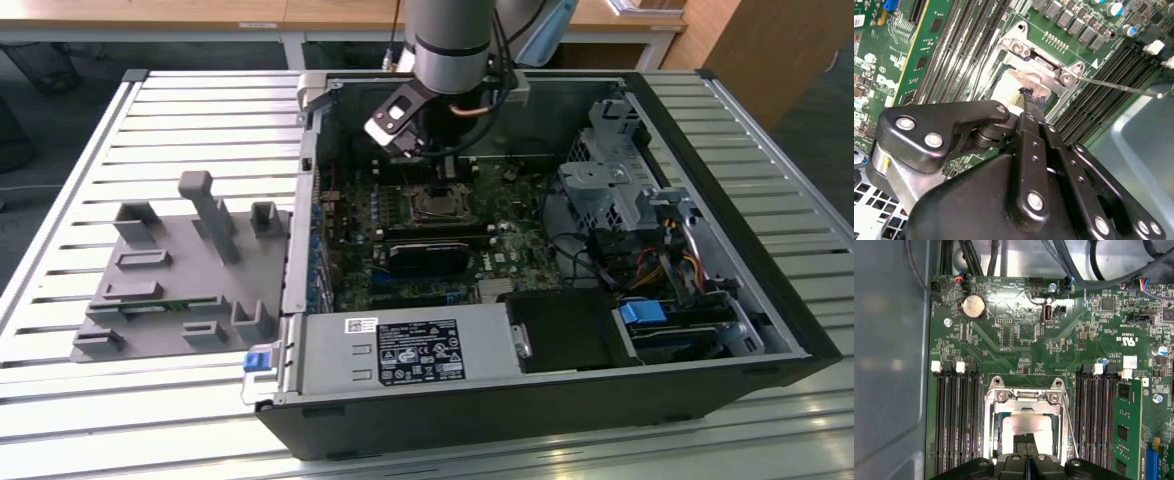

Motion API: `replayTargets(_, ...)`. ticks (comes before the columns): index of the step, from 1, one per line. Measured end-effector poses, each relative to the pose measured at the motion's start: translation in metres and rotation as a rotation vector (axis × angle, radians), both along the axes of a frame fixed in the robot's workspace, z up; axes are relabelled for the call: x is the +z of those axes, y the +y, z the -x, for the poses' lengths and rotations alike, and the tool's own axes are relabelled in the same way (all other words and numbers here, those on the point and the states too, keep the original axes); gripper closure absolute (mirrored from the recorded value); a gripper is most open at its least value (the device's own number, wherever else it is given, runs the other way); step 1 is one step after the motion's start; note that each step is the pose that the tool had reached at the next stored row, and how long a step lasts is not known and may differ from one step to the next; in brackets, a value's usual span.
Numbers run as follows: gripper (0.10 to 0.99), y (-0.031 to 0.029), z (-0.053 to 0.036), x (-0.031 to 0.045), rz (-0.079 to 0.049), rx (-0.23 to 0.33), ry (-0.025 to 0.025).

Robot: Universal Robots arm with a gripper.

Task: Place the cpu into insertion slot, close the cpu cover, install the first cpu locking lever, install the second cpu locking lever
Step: 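Close the cpu cover, then install the first cpu locking lever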

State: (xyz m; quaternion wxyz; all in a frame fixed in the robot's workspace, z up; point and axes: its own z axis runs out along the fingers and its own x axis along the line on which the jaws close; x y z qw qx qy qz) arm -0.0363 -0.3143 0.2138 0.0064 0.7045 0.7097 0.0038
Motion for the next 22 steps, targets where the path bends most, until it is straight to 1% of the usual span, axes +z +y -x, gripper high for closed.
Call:
replayTargets(10,0.980,0.0001,-0.0010,0.0002,0.000,0.001,0.0001)
replayTargets(16,0.980,0.0000,-0.0010,0.0035,0.000,0.000,0.0001)
replayTargets(22,0.980,0.0000,-0.0010,0.0085,0.000,0.000,0.0001)
